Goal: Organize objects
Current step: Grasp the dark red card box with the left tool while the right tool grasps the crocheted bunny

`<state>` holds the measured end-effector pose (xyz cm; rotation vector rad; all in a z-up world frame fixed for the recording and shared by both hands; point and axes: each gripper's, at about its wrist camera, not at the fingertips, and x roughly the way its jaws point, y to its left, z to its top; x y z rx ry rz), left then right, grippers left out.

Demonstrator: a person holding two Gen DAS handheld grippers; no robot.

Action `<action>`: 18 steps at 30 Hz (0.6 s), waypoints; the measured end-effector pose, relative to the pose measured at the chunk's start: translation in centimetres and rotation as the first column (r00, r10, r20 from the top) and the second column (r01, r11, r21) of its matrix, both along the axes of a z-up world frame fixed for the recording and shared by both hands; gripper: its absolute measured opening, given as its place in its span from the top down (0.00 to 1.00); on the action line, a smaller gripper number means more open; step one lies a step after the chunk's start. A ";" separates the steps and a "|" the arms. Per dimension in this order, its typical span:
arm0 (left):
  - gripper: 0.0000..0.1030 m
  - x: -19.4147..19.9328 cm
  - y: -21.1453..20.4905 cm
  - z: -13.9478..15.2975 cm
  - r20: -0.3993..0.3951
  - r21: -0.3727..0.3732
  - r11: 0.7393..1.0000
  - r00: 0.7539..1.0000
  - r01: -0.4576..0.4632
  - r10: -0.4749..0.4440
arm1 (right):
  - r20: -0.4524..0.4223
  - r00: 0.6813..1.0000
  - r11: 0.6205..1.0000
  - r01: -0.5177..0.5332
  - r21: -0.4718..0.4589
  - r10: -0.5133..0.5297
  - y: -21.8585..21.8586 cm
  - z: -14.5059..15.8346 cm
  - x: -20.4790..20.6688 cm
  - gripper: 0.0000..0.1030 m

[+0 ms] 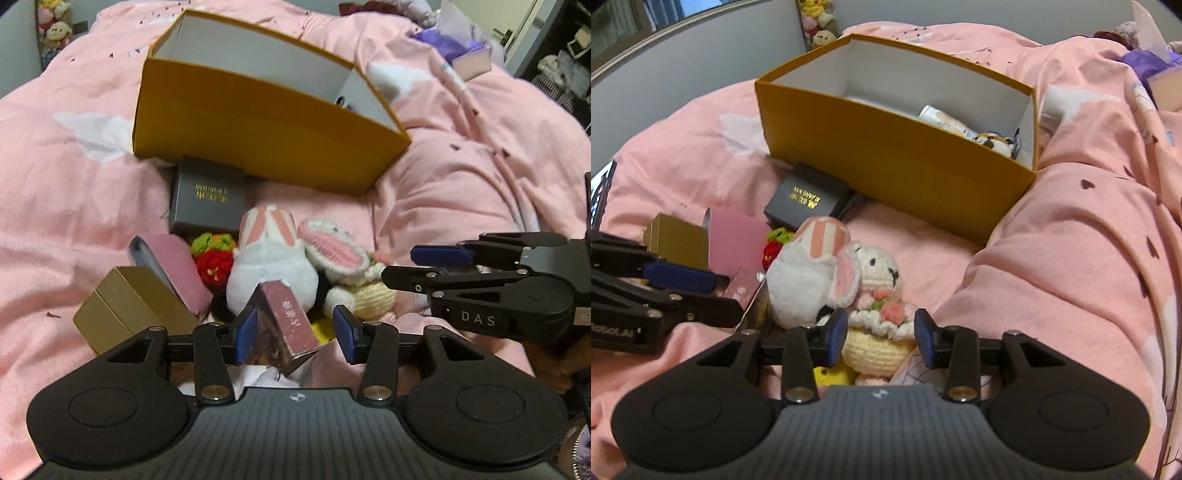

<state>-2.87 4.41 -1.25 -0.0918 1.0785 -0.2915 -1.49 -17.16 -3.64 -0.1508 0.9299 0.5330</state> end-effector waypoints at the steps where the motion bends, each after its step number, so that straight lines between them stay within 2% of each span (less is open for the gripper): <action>1: 0.45 0.1 -0.2 -0.2 -0.013 0.009 1.000 1.000 0.004 -0.004 | -0.004 1.000 1.000 -0.008 -0.010 0.008 0.2 0.0 0.0 0.56; 10: 0.36 0.3 -2.5 -1.7 -0.061 0.139 0.986 0.995 0.088 -0.080 | -0.031 0.999 0.997 -0.043 -0.064 0.041 0.8 -0.8 -0.1 0.49; 18: 0.35 0.8 -3.3 -3.4 -0.122 0.203 0.974 0.989 0.105 -0.081 | -0.045 0.995 0.988 -0.089 -0.127 0.084 2.2 -1.8 0.6 0.46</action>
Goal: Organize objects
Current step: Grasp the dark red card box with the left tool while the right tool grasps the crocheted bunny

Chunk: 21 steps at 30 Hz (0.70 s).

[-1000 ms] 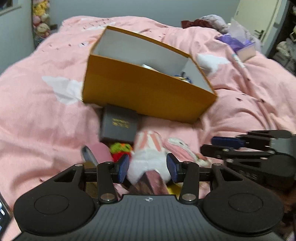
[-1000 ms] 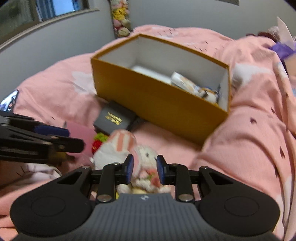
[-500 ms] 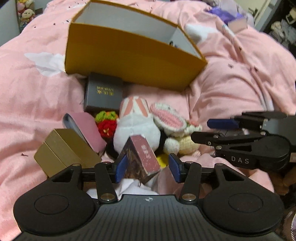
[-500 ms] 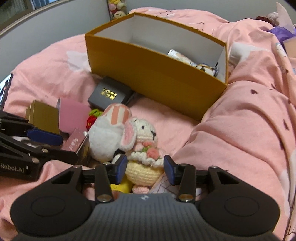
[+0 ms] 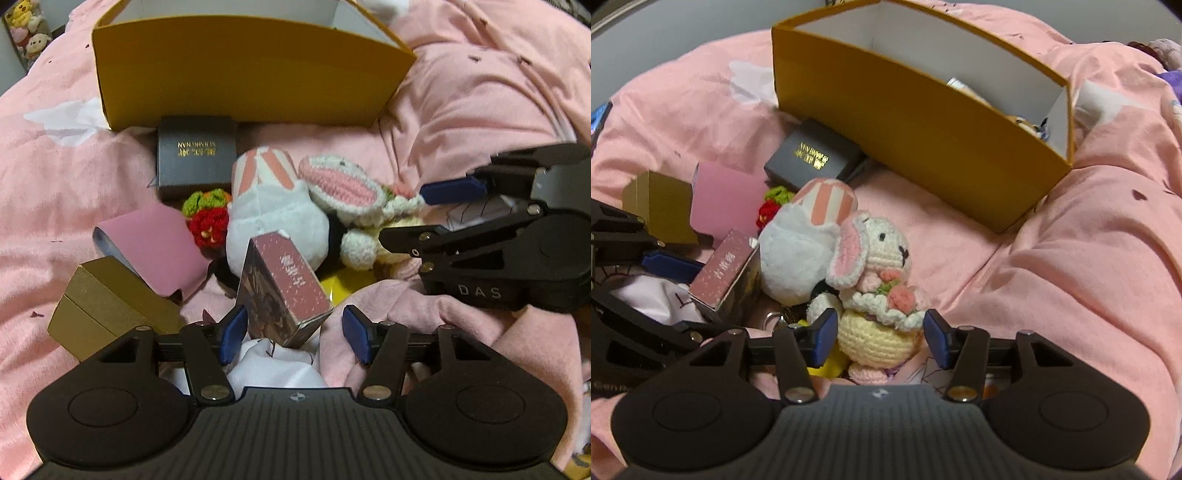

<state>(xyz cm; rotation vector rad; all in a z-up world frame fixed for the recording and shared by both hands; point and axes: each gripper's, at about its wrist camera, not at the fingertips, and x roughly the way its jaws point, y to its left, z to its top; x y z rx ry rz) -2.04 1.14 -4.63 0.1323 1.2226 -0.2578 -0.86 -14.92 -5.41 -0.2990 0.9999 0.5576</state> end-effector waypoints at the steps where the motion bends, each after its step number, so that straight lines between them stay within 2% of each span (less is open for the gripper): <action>1: 0.35 0.0 0.0 -0.2 -0.007 0.001 1.000 1.000 -0.001 0.001 | -0.006 1.000 1.000 -0.004 -0.008 0.004 0.2 -0.2 0.1 0.44; 2: 0.36 0.1 0.2 -0.3 -0.015 -0.004 1.000 1.000 -0.005 0.005 | -0.011 1.000 1.000 -0.004 -0.012 0.004 0.2 -0.4 0.2 0.42; 7: 0.55 0.3 0.9 -0.3 -0.014 -0.041 0.999 0.999 -0.034 0.034 | -0.054 0.998 1.000 0.017 0.019 -0.016 0.0 -1.2 1.2 0.37; 11: 0.61 0.5 1.3 -0.1 0.006 -0.047 0.997 0.998 -0.055 0.055 | -0.090 0.996 0.998 0.028 0.050 -0.023 -0.2 -1.9 1.9 0.34; 15: 0.72 0.6 2.4 0.6 0.050 -0.053 0.992 0.992 -0.111 0.113 | -0.121 0.992 0.995 0.051 0.089 -0.040 -0.5 -2.2 2.5 0.34; 21: 0.73 1.1 2.4 -0.5 0.071 -0.011 0.993 0.991 -0.114 0.114 | -0.140 0.988 0.987 0.085 0.135 -0.066 -0.8 -2.1 2.9 0.34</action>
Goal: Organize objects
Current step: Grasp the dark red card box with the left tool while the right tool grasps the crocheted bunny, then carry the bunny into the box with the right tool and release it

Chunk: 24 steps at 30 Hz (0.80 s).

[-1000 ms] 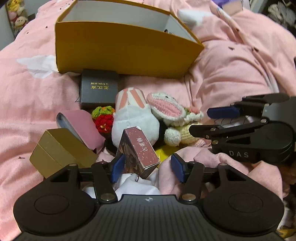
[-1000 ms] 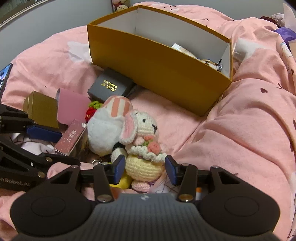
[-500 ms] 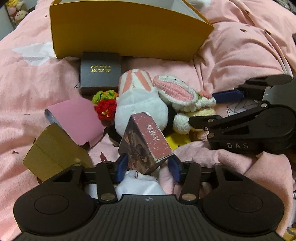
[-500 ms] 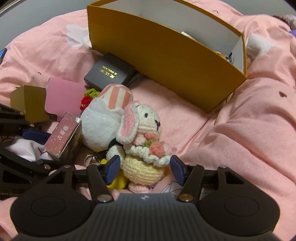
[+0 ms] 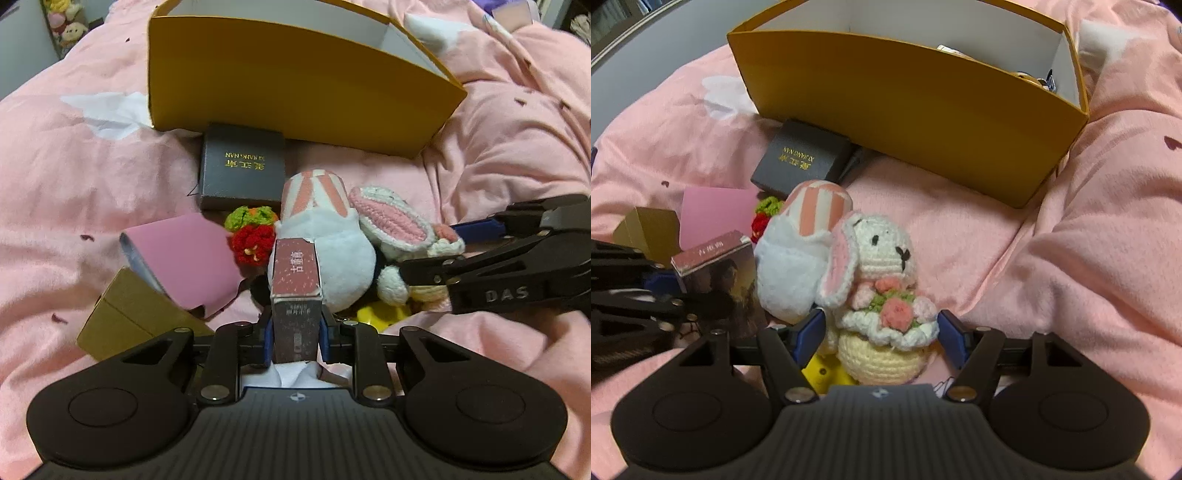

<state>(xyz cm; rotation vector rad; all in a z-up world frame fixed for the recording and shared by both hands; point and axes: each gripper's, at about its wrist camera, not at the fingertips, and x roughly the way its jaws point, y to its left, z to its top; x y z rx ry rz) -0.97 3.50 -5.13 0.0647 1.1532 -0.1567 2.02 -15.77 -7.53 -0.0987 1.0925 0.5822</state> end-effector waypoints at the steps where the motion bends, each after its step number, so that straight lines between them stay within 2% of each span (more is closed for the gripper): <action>1: 0.73 -0.1 -0.2 -0.2 0.005 0.015 1.000 1.000 0.007 -0.007 | 0.006 1.000 1.000 0.009 -0.002 -0.009 -0.1 0.0 0.0 0.42; 9: 0.75 -0.9 0.5 0.9 0.066 0.000 1.000 0.998 -0.001 0.001 | 0.053 0.998 1.000 0.027 -0.001 -0.027 -0.2 1.0 -0.8 0.51; 12: 0.75 -1.0 1.2 2.0 0.096 -0.037 0.999 0.995 -0.023 0.027 | 0.088 0.996 1.000 0.013 -0.008 -0.012 -0.2 2.0 -1.4 0.53; 17: 0.75 -0.6 1.6 4.1 0.162 -0.050 0.998 0.986 -0.028 0.036 | 0.185 0.983 1.000 -0.013 -0.006 0.014 -0.5 5.0 -1.7 0.54; 21: 0.75 0.5 2.2 6.0 0.187 -0.109 0.993 0.980 -0.047 0.067 | 0.271 0.963 0.999 -0.016 0.028 0.008 -1.0 7.9 -1.6 0.54; 24: 0.75 1.1 1.9 7.6 0.239 -0.100 0.995 0.970 -0.022 0.046 | 0.335 0.942 0.998 -0.018 0.059 -0.003 -1.1 10.1 -1.0 0.54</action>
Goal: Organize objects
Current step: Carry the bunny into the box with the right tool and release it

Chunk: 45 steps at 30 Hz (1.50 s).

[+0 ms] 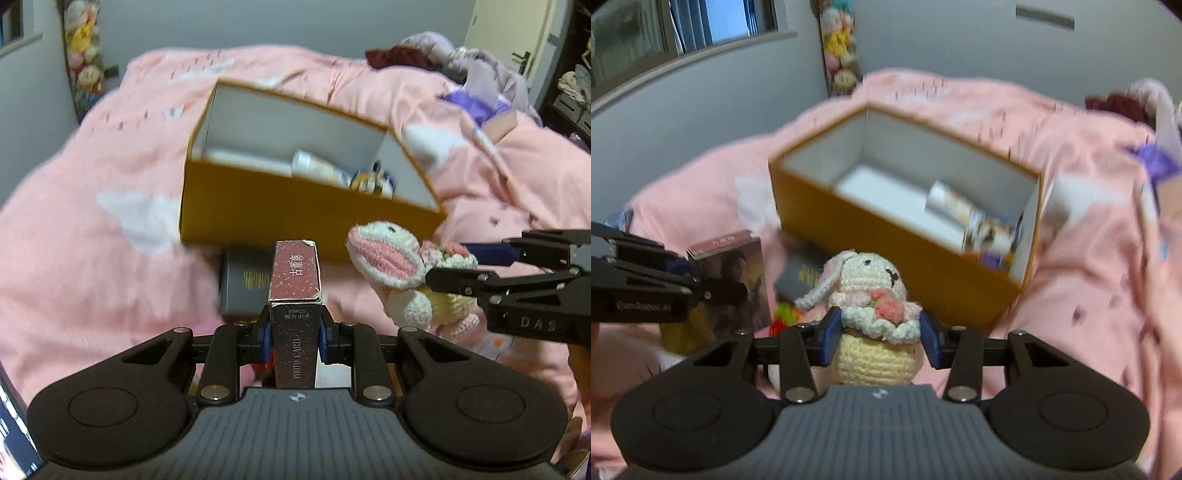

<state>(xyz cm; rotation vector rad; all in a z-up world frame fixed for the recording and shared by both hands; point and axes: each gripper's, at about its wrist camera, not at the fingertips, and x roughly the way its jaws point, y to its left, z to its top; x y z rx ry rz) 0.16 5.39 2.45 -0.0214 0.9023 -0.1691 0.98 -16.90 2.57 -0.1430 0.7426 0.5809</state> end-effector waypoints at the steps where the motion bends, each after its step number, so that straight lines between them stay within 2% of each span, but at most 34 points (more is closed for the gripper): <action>1: 0.75 0.3 -0.1 0.5 0.016 -0.001 1.000 1.000 0.006 -0.006 | 0.022 1.000 1.000 0.002 0.015 -0.003 0.0 0.8 0.3 0.54; 7: 0.75 2.8 -0.4 3.5 0.085 -0.036 0.998 0.996 0.042 -0.038 | 0.145 0.988 0.997 0.038 0.063 -0.047 0.3 4.1 3.3 0.55; 9: 0.75 3.6 -0.6 4.3 0.112 -0.031 0.998 0.992 0.057 -0.053 | 0.152 0.985 0.993 0.063 0.095 -0.077 0.1 4.5 5.1 0.55; 13: 0.75 5.7 -0.5 5.5 0.122 -0.088 0.994 0.991 0.066 -0.055 | 0.085 0.980 0.976 0.164 0.146 -0.178 0.2 3.5 9.9 0.54; 16: 0.75 6.9 -0.6 6.0 0.135 -0.080 0.995 0.989 0.064 -0.053 | 0.011 0.965 0.956 0.260 0.136 -0.264 0.7 1.2 13.6 0.54; 19: 0.75 8.2 -0.8 6.2 0.129 -0.088 0.994 0.990 0.069 -0.058 | -0.060 0.953 0.946 0.302 0.118 -0.296 1.5 -1.1 16.2 0.54; 22: 0.75 9.7 -0.8 6.1 0.097 -0.117 0.990 0.993 0.080 -0.069 | -0.148 0.937 0.937 0.333 0.108 -0.316 2.3 -3.0 17.7 0.54; 26: 0.75 11.0 -1.4 5.8 0.091 -0.068 0.994 0.993 0.086 -0.080 | -0.218 0.921 0.937 0.345 0.063 -0.324 3.2 -4.9 18.3 0.54; 28: 0.75 11.9 -1.4 5.7 0.081 -0.072 0.993 0.993 0.089 -0.083 | -0.280 0.902 0.932 0.357 0.055 -0.329 3.0 -6.0 18.8 0.53; 32: 0.75 13.9 -1.3 5.2 0.046 -0.103 0.991 0.996 0.082 -0.078 | -0.321 0.889 0.930 0.363 0.063 -0.325 2.4 -6.5 19.4 0.50; 36: 0.75 15.7 -1.8 4.5 0.013 -0.077 0.994 0.997 0.073 -0.073 | -0.373 0.872 0.928 0.366 0.065 -0.317 1.6 -7.4 19.7 0.48; 41: 0.75 17.6 -1.6 3.6 -0.044 -0.015 0.997 0.996 0.075 -0.076 | -0.362 0.884 0.935 0.345 0.078 -0.296 1.7 -7.2 19.6 0.47; 45: 0.75 19.4 -0.9 2.1 -0.123 0.032 0.997 0.990 0.074 -0.069 | -0.261 0.934 0.952 0.281 0.121 -0.242 1.9 -5.5 18.5 0.46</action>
